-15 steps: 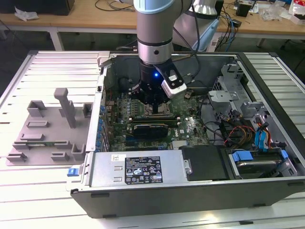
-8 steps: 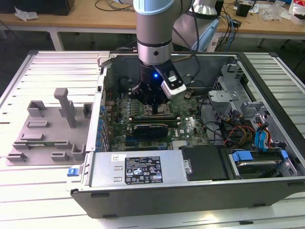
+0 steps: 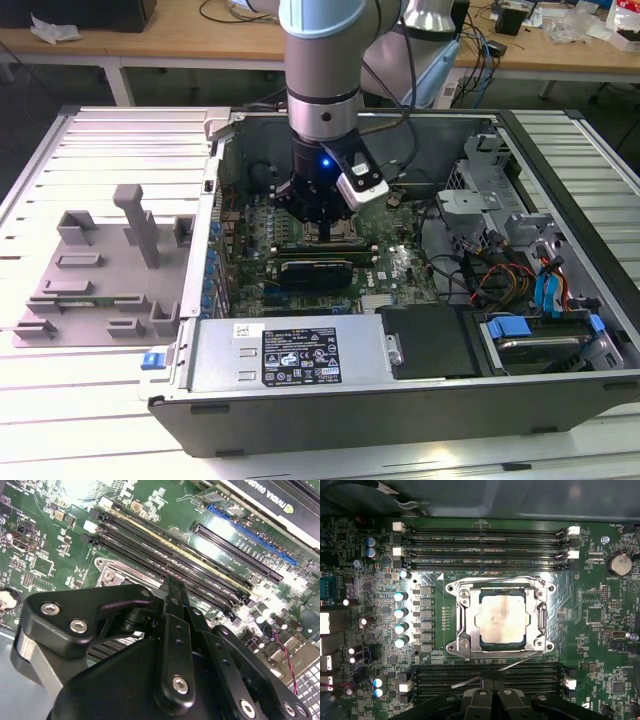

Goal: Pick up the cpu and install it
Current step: 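Install the second cpu locking lever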

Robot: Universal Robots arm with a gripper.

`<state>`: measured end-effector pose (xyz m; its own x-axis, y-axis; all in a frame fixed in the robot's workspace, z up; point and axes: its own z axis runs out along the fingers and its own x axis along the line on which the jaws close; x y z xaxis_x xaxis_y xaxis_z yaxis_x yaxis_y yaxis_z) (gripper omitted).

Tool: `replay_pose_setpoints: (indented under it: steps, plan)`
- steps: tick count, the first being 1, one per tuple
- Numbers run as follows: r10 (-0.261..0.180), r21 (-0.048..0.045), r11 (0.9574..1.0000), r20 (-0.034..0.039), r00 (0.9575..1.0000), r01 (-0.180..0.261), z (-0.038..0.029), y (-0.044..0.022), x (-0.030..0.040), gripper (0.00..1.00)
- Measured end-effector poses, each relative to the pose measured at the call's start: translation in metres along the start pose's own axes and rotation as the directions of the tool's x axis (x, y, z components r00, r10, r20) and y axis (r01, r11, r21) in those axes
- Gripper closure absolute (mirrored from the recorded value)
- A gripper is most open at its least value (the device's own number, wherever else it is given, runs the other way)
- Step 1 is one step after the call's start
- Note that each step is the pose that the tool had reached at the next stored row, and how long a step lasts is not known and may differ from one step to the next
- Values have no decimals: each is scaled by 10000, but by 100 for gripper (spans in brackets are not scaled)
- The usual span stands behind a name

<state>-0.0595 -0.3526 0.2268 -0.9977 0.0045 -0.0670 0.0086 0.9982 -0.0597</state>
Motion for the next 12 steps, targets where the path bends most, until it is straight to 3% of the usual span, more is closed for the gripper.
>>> replay_pose_setpoints:
  steps: [6,12]
  plan:
    - [1,-8,10000,16,10000,-1,93,5,28,89]
    - [37,-52,10000,29,10000,-36,109,6,98,89]
